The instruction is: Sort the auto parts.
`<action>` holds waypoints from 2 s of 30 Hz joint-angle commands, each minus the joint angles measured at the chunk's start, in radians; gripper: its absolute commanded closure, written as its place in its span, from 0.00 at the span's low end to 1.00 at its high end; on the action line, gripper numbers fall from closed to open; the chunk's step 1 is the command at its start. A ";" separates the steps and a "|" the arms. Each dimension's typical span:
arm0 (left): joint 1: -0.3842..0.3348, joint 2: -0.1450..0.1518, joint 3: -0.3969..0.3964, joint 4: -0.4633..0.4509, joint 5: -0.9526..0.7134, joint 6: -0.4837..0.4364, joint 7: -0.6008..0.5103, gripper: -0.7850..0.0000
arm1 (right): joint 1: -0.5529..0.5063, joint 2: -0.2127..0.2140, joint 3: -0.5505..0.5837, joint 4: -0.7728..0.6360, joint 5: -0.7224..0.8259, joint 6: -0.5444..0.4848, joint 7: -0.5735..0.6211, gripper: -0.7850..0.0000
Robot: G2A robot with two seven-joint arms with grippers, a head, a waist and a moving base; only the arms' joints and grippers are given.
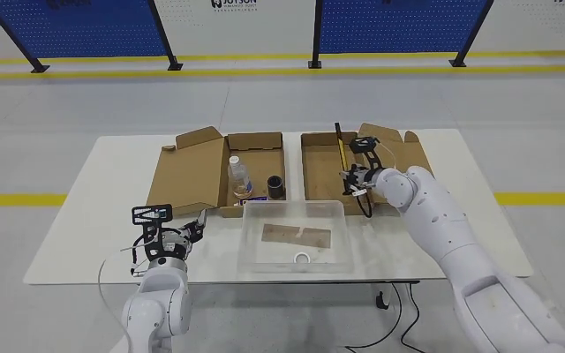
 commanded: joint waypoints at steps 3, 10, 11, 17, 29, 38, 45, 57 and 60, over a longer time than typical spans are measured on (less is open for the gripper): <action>0.000 0.000 0.000 0.000 0.000 0.000 0.000 0.00 | 0.013 -0.014 -0.010 0.039 -0.010 0.007 -0.011 1.00; 0.000 0.000 0.000 0.000 0.000 0.000 0.000 0.00 | 0.027 -0.032 -0.012 0.093 0.001 -0.013 -0.024 0.00; 0.000 0.000 0.000 0.000 0.000 0.000 0.000 0.00 | 0.029 -0.034 -0.012 0.099 0.002 -0.018 -0.023 0.00; 0.000 0.000 0.000 0.000 0.000 0.000 0.000 0.00 | 0.041 -0.042 -0.011 0.123 -0.006 -0.042 -0.036 0.00; 0.000 0.000 0.000 0.000 0.000 0.000 0.000 0.00 | 0.078 -0.020 0.017 0.052 -0.084 -0.157 -0.078 0.00; 0.000 0.000 0.000 0.000 0.000 0.000 0.000 0.00 | -0.026 0.041 0.060 -0.281 -0.232 -0.191 -0.023 0.00; 0.000 0.000 0.000 0.000 0.000 0.000 0.000 0.00 | -0.211 0.104 0.150 -0.693 -0.321 -0.165 0.148 0.00; 0.000 0.000 0.000 0.000 0.000 0.000 0.000 0.00 | -0.409 0.155 0.234 -1.046 -0.186 -0.257 0.449 0.00; 0.000 0.000 0.000 0.000 0.000 0.000 0.000 0.00 | -0.426 0.159 0.223 -1.071 -0.167 -0.263 0.499 0.00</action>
